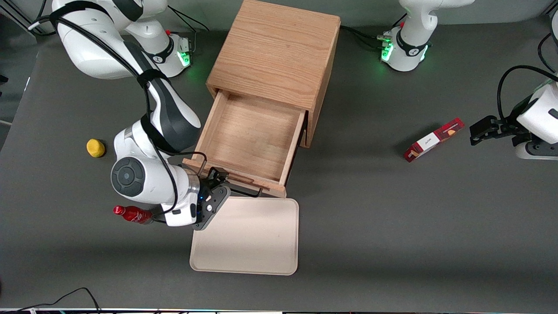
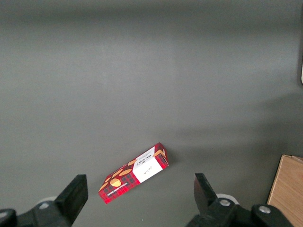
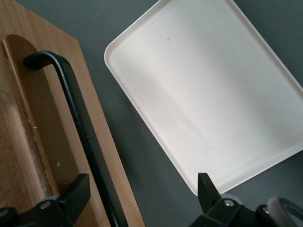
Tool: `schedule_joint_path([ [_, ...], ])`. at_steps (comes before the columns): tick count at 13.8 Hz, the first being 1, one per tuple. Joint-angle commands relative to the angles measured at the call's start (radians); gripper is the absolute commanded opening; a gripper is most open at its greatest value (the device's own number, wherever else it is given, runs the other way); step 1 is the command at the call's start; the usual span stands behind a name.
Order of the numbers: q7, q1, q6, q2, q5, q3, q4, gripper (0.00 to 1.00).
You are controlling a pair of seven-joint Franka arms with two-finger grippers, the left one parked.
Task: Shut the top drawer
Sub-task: 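Bring the right gripper against the open drawer's front panel beside the handle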
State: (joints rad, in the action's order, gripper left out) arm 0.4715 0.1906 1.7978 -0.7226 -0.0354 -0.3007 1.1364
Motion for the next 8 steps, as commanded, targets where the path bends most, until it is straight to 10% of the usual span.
schedule_joint_path([
  [1, 0.029, -0.005, -0.002, 0.006, -0.011, -0.024, 0.046, 1.0],
  [8, -0.011, -0.005, -0.002, 0.035, -0.014, -0.09, 0.12, 1.0],
])
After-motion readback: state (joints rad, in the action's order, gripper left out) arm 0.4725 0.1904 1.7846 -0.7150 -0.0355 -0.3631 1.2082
